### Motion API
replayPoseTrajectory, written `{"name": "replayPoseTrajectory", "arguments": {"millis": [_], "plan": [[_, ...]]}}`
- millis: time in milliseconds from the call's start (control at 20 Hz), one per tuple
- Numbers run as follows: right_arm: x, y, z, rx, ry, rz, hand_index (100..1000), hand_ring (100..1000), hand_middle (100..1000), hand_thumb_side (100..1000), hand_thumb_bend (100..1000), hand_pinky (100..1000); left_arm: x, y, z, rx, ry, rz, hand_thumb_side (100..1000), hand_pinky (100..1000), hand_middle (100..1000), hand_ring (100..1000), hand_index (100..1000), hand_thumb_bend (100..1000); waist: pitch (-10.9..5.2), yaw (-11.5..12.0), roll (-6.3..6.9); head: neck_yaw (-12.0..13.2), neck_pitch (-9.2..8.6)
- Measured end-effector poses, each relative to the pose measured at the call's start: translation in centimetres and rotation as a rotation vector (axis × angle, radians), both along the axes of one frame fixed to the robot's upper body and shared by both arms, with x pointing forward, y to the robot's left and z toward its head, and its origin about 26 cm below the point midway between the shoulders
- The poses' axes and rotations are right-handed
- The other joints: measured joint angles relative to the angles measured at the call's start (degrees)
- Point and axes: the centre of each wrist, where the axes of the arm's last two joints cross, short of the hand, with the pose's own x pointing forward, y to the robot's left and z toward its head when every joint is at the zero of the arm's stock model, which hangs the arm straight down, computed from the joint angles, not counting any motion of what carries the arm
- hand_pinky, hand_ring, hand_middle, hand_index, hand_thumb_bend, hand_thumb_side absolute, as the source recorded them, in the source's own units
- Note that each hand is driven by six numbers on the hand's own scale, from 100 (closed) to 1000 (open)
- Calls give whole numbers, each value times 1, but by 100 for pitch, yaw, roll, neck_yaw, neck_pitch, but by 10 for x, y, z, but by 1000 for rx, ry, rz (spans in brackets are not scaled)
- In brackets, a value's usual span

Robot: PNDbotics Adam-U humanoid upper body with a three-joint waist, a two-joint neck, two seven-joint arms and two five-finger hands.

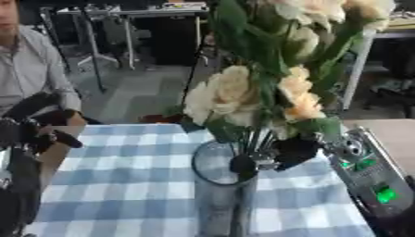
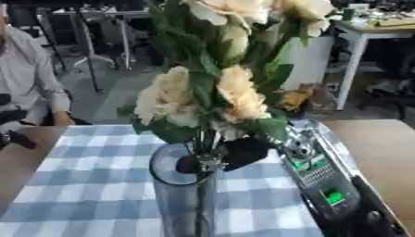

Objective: Arrange flowers into the vase.

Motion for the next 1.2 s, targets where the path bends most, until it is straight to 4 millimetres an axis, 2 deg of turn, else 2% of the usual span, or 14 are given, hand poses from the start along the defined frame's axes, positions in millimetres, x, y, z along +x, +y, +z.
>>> {"name": "replayPoseTrajectory", "arguments": {"millis": [1200], "plan": [[-6, -25, 8, 20, 2, -35, 961, 1000, 701, 758, 838, 1000, 0, 0, 0, 0, 0, 0, 1000, 473, 775, 738, 855, 100, 22, -25, 3, 103, -2]]}}
